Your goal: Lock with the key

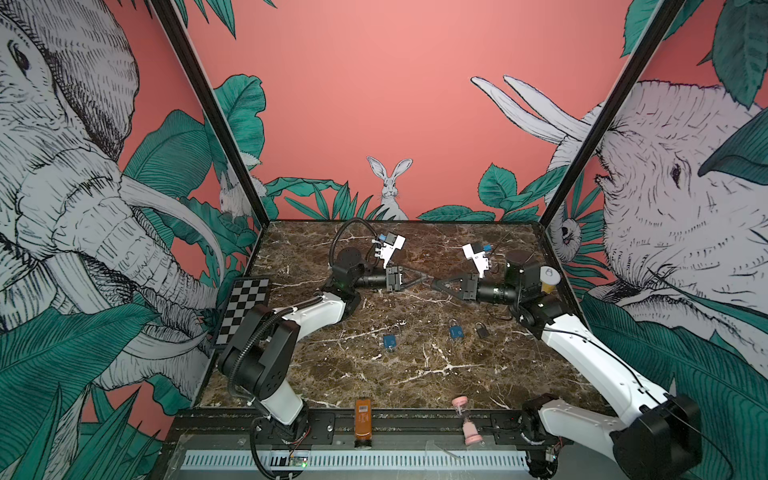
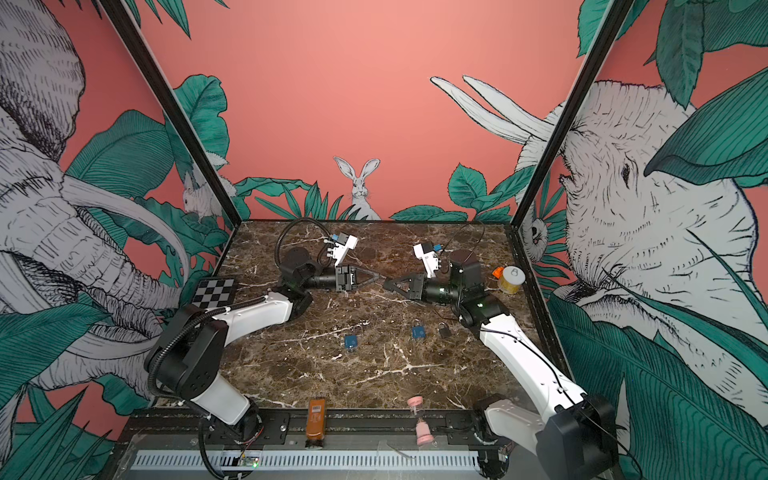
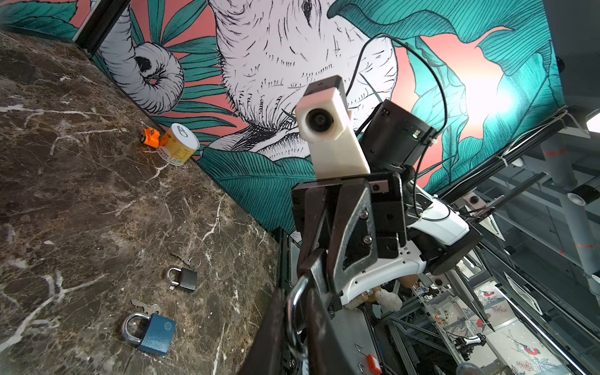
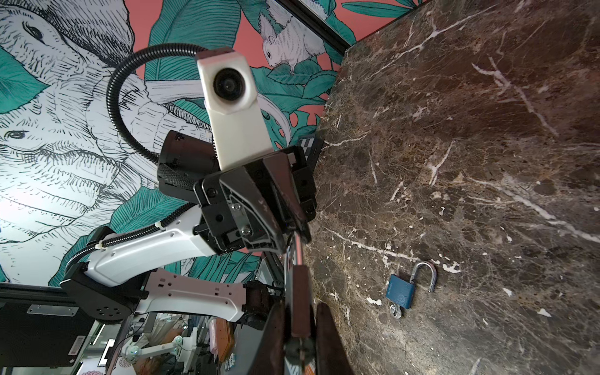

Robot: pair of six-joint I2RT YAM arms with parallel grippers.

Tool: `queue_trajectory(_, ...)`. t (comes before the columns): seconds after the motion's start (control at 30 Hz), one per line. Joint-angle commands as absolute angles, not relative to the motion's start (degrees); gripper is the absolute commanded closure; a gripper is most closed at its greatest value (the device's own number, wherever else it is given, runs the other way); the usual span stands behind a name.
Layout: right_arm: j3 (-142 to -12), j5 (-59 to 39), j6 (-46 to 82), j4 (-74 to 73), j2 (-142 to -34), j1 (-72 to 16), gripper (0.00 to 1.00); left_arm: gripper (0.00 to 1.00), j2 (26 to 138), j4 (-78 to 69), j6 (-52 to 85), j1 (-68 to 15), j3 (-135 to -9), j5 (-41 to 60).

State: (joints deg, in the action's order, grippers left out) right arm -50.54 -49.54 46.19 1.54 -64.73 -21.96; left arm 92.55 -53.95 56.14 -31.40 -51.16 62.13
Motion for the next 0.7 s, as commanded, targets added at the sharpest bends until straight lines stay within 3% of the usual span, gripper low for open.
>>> queue_trajectory(0.0,-51.4,-47.2,45.4,-1.6,-63.5,-21.4,1.0,0.85,92.3,-57.0,56.7,-31.7,-50.5,64.1)
queue_trajectory(0.27,-50.7,-48.1,45.4,-2.8,-63.2,-21.4,1.0,1.0,92.3,-57.0,57.1,-31.9,-50.5,63.8)
queue_trajectory(0.67,-49.3,-49.8,46.6,-9.9,-63.9,-21.4,1.0,1.0,92.9,-63.4,63.4,-33.9,-52.3,64.8)
